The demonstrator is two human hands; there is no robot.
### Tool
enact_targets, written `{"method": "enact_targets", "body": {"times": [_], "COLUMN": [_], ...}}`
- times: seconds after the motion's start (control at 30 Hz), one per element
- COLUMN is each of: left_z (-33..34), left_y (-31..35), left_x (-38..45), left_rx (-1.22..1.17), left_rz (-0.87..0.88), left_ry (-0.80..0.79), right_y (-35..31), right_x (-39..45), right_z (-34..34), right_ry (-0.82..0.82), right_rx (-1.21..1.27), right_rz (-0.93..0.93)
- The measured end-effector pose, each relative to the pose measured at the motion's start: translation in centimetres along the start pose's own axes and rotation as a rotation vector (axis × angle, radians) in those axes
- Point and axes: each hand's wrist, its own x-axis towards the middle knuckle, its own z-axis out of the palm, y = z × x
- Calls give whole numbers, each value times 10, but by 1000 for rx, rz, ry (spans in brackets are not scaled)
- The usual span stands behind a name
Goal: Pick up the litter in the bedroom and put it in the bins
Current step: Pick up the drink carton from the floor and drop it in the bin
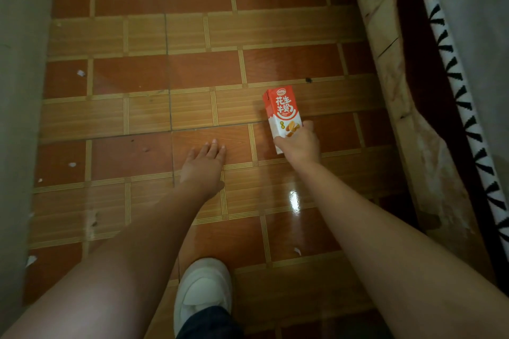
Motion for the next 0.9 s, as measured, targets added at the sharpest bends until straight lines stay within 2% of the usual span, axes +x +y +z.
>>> {"method": "enact_targets", "body": {"times": [0.17, 0.37, 0.57, 0.73, 0.9], "left_z": [-15, -85, -177, -265, -358], "left_y": [0, -2, 4, 12, 28], "left_x": [-3, -37, -109, -200, -309], "left_rx": [11, -81, -500, -668, -953], "left_rz": [-11, -37, -62, -64, -15], "left_ry": [-7, 81, 229, 289, 379], "right_y": [-9, -36, -92, -147, -201], "right_x": [-9, -42, -115, -190, -266], "right_z": [-21, -62, -137, -224, -317], "right_ry": [-36, -49, -74, -98, -60], "right_rx": [53, 54, 103, 110, 52], "right_rz": [-62, -122, -149, -201, -299]}}
